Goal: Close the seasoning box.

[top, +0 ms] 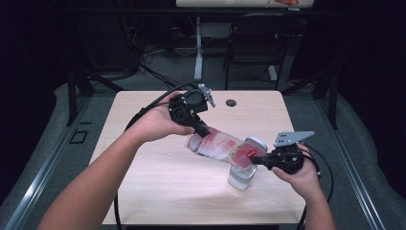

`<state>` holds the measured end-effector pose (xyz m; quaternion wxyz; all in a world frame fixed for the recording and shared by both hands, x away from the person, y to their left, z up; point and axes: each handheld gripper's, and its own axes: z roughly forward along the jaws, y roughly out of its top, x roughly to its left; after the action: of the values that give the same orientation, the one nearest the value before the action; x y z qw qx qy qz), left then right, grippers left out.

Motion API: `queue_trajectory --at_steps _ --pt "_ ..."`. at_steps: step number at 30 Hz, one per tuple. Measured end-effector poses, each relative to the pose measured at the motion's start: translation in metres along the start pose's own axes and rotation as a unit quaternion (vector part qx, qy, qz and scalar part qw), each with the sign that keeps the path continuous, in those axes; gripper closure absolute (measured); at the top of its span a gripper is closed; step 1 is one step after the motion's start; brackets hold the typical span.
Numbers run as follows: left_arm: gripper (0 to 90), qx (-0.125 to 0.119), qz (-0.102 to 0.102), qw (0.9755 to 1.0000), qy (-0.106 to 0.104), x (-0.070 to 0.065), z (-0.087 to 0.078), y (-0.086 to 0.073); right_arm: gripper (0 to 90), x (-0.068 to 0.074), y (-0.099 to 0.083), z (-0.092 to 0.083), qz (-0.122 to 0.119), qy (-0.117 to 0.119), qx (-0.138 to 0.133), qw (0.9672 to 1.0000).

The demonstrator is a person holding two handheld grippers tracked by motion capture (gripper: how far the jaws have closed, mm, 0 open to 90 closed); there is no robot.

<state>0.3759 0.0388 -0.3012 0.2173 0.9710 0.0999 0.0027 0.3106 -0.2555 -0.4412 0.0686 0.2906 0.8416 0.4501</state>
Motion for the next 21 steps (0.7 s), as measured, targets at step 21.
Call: queue_trajectory --at_steps 21 --pt "79.9 -0.005 -0.002 1.0 0.0 0.0003 0.0004 0.0002 89.3 -0.0008 -0.0007 0.0002 0.001 0.001 -0.002 1.0"
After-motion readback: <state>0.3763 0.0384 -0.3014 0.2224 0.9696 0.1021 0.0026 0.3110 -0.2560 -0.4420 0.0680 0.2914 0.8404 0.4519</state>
